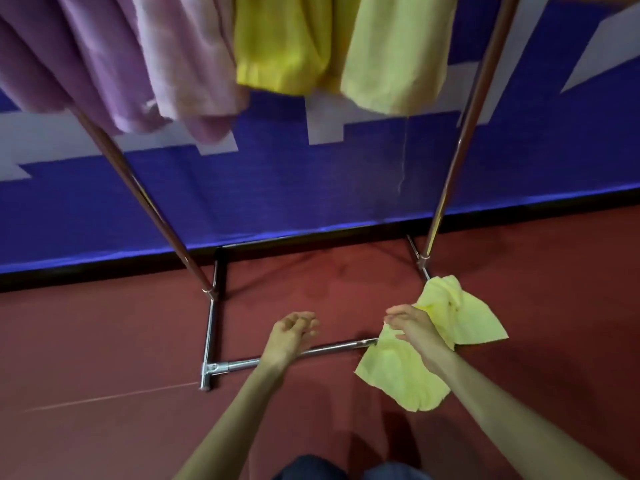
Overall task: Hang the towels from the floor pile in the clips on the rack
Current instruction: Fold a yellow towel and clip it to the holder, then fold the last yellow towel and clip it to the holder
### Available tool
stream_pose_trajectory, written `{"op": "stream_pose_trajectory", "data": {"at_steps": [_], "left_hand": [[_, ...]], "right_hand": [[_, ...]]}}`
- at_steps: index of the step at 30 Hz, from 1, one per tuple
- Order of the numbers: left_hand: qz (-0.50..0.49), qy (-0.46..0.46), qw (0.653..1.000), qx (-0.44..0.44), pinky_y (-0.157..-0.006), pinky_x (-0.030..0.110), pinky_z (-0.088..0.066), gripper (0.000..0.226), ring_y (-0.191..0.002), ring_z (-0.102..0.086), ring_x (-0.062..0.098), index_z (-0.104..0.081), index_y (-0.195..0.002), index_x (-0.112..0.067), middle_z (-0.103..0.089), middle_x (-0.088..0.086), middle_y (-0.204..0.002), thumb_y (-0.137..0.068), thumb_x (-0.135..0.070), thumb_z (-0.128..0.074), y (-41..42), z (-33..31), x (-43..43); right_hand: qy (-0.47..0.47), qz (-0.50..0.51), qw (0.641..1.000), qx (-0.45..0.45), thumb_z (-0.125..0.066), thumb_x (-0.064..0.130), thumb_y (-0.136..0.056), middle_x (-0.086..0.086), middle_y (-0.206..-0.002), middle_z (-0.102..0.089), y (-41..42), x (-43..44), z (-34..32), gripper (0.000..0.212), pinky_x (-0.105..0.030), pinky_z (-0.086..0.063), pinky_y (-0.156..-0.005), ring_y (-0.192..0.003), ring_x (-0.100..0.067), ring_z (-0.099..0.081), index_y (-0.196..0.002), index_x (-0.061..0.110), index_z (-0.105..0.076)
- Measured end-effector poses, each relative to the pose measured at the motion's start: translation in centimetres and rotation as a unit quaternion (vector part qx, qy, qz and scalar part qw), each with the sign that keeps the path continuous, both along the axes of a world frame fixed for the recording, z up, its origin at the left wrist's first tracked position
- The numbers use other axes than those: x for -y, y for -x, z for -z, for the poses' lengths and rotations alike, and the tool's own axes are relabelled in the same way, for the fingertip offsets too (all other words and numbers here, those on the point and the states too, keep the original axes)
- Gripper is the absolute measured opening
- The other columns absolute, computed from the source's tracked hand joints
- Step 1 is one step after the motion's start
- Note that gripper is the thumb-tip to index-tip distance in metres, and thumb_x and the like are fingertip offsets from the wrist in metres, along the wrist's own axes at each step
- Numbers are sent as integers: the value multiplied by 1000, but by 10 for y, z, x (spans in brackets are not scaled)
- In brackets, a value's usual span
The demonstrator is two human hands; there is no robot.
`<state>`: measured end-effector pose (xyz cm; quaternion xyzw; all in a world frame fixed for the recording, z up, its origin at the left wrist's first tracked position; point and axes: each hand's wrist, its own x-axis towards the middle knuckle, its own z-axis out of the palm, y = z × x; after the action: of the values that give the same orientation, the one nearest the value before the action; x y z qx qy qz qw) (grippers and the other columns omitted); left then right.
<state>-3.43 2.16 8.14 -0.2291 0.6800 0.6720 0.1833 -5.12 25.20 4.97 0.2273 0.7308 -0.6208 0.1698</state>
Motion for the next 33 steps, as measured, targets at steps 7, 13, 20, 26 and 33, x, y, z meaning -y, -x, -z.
{"op": "stream_pose_trajectory", "data": {"at_steps": [7, 13, 20, 26, 33], "left_hand": [[22, 34, 999, -3, -53, 8, -45, 13, -62, -61, 0, -58, -100, -10, -62, 3, -89, -97, -5, -46, -12, 77, 1], [21, 38, 999, 11, -71, 26, -45, 17, -77, -62, 13, -56, -95, -19, -67, -1, -91, -98, -10, -42, -25, 110, -1], [43, 36, 998, 18, -69, 25, -46, 18, -78, -63, 14, -58, -90, -19, -63, -1, -88, -98, -11, -44, -31, 123, -17], [89, 64, 994, 9, -73, 26, -45, 13, -81, -62, 12, -58, -88, -22, -63, -4, -90, -96, -15, -49, -32, 127, -15], [166, 114, 977, -71, -80, 15, -46, 22, -89, -60, 3, -54, -101, -29, -63, -9, -99, -91, -10, -60, -29, 117, 3]], "right_hand": [[-362, -13, 931, 48, -73, 14, -77, -22, -132, -45, -7, -49, 116, 59, -43, -40, -99, -123, -41, -41, -130, 5, -47], [-263, -58, 954, 128, -70, 7, -80, -21, -134, -43, -17, -62, 152, 77, -36, -39, -95, -124, -37, -44, -140, 0, -24], [-289, -188, 932, 112, -53, -2, -85, -8, -99, -49, -26, -43, 178, 19, -26, -40, -72, -89, -20, -48, -96, 10, -43], [-147, -101, 984, 9, -58, -2, -78, 1, -73, -49, -20, -9, 142, 18, -25, -36, -61, -73, -16, -47, -74, 14, -51], [78, -118, 985, -95, -46, -15, -76, 2, -58, -39, 7, 33, 41, 27, -21, -25, -51, -55, -7, -32, -71, 11, -51]]}}
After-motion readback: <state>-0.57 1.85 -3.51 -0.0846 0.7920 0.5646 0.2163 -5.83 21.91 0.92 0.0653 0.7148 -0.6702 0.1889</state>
